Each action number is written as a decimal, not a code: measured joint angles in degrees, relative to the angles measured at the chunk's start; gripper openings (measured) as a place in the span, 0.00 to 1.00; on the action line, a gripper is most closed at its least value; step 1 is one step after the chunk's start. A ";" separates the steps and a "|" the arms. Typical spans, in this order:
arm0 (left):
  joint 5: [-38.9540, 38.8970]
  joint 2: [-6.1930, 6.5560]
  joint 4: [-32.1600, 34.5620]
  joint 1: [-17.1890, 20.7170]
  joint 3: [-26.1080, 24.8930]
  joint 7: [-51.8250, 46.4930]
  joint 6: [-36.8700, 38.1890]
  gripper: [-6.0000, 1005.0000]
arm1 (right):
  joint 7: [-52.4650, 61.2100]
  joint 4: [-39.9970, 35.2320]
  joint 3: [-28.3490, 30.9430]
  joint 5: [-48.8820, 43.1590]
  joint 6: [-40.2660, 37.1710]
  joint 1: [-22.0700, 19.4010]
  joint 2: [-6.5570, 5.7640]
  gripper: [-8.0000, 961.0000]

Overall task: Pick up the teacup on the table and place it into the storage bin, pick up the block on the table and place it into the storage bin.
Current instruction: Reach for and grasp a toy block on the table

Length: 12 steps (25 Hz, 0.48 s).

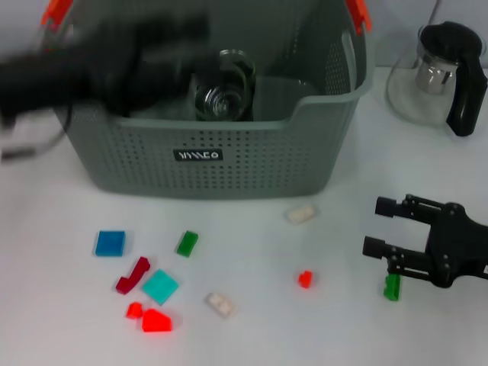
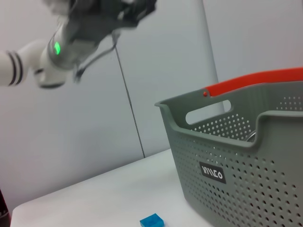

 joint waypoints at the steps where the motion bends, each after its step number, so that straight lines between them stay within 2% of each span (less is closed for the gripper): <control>1: 1.75 -0.72 0.57 1.91 -0.10 2.92 0.42 0.71 | -0.07 0.00 0.00 0.01 0.00 -0.02 0.00 0.79; 4: 6.65 -2.51 2.17 6.40 -0.55 9.16 1.01 0.71 | -0.14 0.00 0.03 0.06 -0.08 -0.09 0.00 0.79; 7: 11.49 -3.79 3.67 9.86 -1.85 12.63 0.72 0.70 | -0.02 0.00 0.09 0.07 -0.15 0.02 0.12 0.79; 10: 15.81 -4.45 5.78 12.65 -3.43 14.49 -0.63 0.70 | 0.01 0.00 0.09 0.10 -0.31 0.16 0.23 0.79; 12: 18.99 -4.38 6.20 13.45 -5.48 14.86 -1.91 0.70 | 0.06 0.00 0.09 0.11 -0.43 0.20 0.24 0.79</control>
